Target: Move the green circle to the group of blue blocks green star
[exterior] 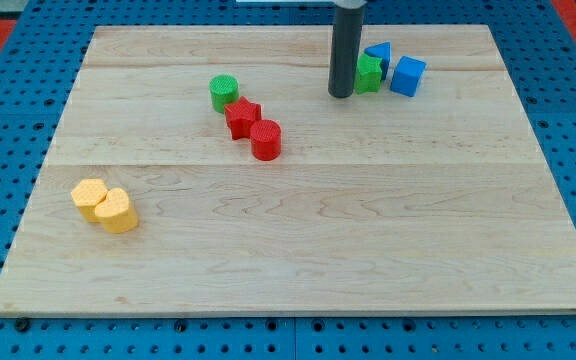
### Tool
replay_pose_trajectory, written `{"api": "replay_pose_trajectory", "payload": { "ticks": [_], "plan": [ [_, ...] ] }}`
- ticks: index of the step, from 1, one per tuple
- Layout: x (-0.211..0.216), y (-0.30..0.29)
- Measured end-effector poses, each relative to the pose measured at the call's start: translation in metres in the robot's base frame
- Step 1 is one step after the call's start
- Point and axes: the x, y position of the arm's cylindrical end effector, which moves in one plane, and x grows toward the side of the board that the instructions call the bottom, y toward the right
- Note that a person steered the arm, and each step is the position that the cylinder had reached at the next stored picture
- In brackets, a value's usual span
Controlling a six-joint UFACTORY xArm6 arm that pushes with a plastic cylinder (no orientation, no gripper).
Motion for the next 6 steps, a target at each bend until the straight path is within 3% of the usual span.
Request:
{"api": "replay_pose_trajectory", "payload": {
  "ticks": [1,3,4,5,6],
  "plan": [
    [0.015,-0.017],
    [-0.015,-0.049],
    [-0.070,-0.108],
    [-0.089,-0.201],
    [-0.071,-0.278]
  ]
}}
